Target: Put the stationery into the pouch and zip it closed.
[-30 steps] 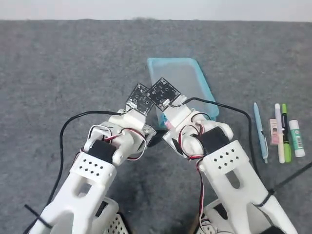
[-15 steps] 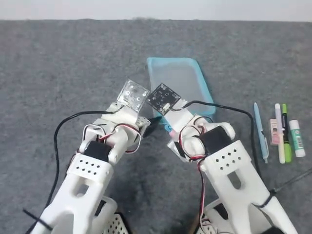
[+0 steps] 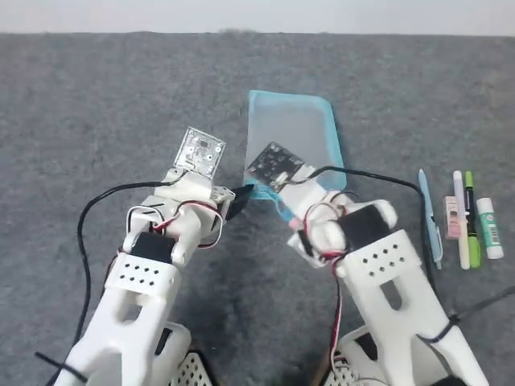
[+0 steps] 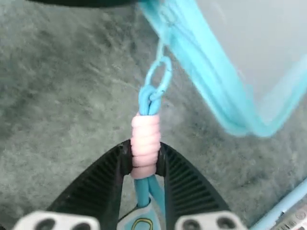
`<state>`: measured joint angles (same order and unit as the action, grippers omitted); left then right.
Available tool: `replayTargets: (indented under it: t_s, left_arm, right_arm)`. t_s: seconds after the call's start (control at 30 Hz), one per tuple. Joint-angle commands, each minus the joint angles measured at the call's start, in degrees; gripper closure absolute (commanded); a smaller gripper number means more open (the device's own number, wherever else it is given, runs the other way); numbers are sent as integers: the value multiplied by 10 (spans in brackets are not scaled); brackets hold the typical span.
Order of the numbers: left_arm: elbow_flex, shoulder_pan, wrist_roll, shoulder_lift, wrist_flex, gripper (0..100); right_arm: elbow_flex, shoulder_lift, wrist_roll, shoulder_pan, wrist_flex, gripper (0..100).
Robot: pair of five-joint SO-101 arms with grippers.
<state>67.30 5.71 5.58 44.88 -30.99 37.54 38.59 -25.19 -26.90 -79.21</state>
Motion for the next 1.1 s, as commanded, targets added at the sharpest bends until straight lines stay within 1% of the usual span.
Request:
replayTargets:
  t_s: [0.0,0.13,0.23,0.33,0.47,0.53,0.67,0.77,0.93,1.07]
  left_arm:
    - [-10,-19,-13,2,24,710]
    - [-3,-19,-13,2,39,710]
    - [-2,-19,-13,2,40,710]
    - [-2,-12,-14,2,40,710]
    - [5,15,-14,3,36,710]
    - [11,25,-11,7,33,710]
    - [-7,29,-11,12,-37,708]
    - [-13,29,-10,52,-76,706]
    - [35,44,7,158,-84,706]
    - [49,58,9,211,-105,708]
  right_arm:
    - [-4,26,-34,57,-11,993]
    - [16,36,-67,109,-3,993]
    - [33,77,-79,125,0,993]
    - [38,114,-67,98,-3,993]
    - [26,124,-10,16,2,993]
    - [8,110,11,-10,2,993]
    - [-43,72,18,-8,-5,993]
    - [-75,46,22,-7,-8,993]
    - [-90,23,33,-7,-8,993]
    - [-90,23,33,-8,-8,993]
